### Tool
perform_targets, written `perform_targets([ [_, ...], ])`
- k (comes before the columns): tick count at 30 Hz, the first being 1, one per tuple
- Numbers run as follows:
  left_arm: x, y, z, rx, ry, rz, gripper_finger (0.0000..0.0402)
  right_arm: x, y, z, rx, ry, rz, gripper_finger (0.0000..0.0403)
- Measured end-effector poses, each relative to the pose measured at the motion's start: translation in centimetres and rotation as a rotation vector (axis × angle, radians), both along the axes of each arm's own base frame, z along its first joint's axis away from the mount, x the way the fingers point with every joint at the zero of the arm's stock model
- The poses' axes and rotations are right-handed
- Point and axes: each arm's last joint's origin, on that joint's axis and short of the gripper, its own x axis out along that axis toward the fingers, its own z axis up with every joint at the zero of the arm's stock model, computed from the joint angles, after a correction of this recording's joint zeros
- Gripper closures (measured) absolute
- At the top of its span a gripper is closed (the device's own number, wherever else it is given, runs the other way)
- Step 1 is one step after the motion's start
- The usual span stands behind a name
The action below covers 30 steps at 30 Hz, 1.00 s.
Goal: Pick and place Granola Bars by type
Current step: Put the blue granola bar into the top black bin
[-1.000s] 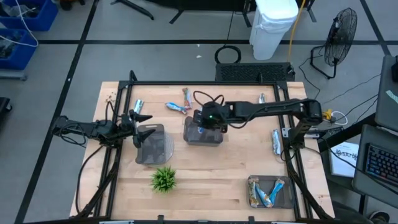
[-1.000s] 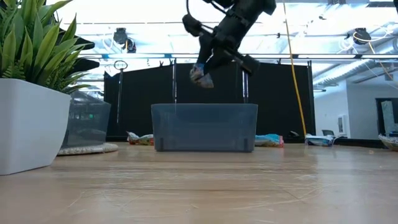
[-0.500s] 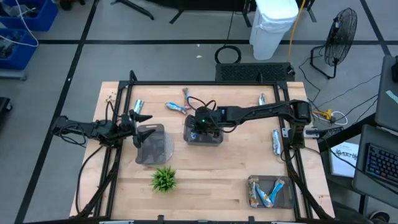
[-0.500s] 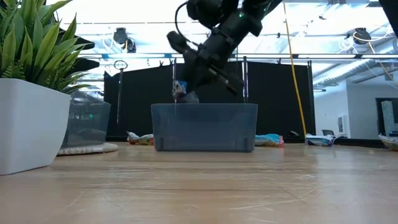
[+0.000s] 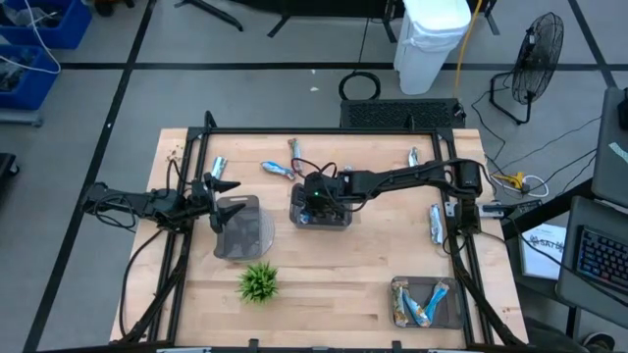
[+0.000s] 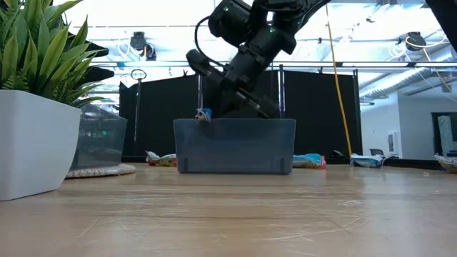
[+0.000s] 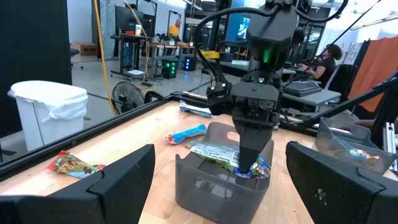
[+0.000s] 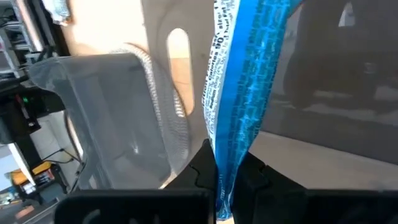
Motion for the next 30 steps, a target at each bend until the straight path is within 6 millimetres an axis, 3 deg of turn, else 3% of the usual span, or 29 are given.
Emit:
perform_targets([
  [8, 0.0, 0.0, 0.0, 0.000, 0.000, 0.000, 0.0041, 0.1, -0.5, 0.1, -0.020, -0.023, 0.033, 0.0393],
  [22, 0.0, 0.0, 0.0, 0.000, 0.000, 0.000, 0.0041, 0.0, -1.0, 0.1, -0.065, -0.014, 0.036, 0.0333],
  [30, 0.0, 0.0, 0.0, 0.000, 0.000, 0.000, 0.0041, -0.1, -1.6, 0.1, -0.074, -0.014, 0.033, 0.0278],
])
